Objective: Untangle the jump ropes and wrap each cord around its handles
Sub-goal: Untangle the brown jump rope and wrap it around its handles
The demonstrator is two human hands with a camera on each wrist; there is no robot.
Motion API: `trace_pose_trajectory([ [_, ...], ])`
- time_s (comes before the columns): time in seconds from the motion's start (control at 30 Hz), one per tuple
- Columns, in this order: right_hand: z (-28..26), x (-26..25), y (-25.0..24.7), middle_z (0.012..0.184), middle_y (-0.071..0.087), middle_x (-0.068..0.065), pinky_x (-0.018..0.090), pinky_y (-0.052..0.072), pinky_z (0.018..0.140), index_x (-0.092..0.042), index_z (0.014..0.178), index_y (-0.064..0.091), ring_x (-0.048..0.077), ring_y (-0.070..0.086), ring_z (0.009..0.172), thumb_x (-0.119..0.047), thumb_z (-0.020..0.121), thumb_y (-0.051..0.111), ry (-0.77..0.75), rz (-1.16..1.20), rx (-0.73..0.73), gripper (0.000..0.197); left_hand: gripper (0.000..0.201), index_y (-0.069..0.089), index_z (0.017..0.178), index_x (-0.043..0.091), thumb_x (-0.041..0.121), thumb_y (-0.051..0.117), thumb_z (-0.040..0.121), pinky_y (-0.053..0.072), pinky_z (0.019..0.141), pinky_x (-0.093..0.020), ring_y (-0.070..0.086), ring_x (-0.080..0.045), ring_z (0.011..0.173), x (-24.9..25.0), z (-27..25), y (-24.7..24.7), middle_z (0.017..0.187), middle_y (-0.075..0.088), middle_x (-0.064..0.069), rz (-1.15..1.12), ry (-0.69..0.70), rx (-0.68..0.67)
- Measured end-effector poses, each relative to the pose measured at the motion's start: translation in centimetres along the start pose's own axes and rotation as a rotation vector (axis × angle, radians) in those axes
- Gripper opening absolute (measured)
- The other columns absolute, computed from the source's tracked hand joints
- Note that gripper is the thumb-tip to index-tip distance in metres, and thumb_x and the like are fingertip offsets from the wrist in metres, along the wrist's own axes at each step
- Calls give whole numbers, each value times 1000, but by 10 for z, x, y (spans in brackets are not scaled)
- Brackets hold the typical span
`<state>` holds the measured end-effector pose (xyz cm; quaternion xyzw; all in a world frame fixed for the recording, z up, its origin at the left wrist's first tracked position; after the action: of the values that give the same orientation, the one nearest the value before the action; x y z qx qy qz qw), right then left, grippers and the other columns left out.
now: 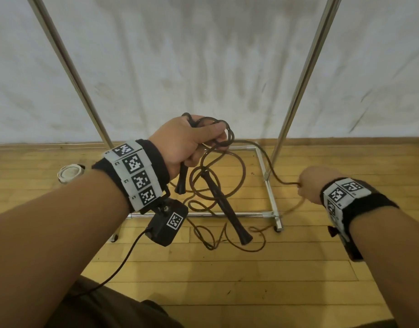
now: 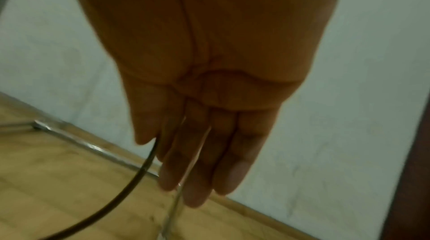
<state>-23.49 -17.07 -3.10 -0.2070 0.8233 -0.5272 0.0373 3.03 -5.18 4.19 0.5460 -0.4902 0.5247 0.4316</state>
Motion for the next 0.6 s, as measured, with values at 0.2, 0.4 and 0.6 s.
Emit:
trace_pose_trajectory([
  [0.2,-48,-79,-70,124,68,-15,21,45,88,-36,139,57,4,62,112,-36,94,66,-611,646,271,45,25,77,82,16,29,71,102,30,37,-20,41,-8,39,-8,4,10,93,76,-14,24,-25,1],
  [0.4,-63,-77,-85,72,70,-7,30,53,62,-26,91,66,4,67,67,-42,102,53,-581,628,493,23,14,78,86,20,29,77,98,35,37,-19,51,-10,46,-12,4,16,90,77,-8,-52,-13,-66],
  [0.6,-56,-66,-82,74,75,6,37,63,56,-8,93,63,20,74,60,-27,106,51,-535,1082,364,26,30,77,98,33,12,89,79,39,40,-21,62,-16,65,-21,-2,25,87,74,-4,30,-69,-209],
])
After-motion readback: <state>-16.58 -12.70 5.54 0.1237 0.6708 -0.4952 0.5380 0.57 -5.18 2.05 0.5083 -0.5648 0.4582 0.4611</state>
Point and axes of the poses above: each hand's wrist, its own z-axis towards the middle knuckle, its own y-axis out of the palm, x = y × z, the point moved 7 cm from there along z, towards the middle knuckle
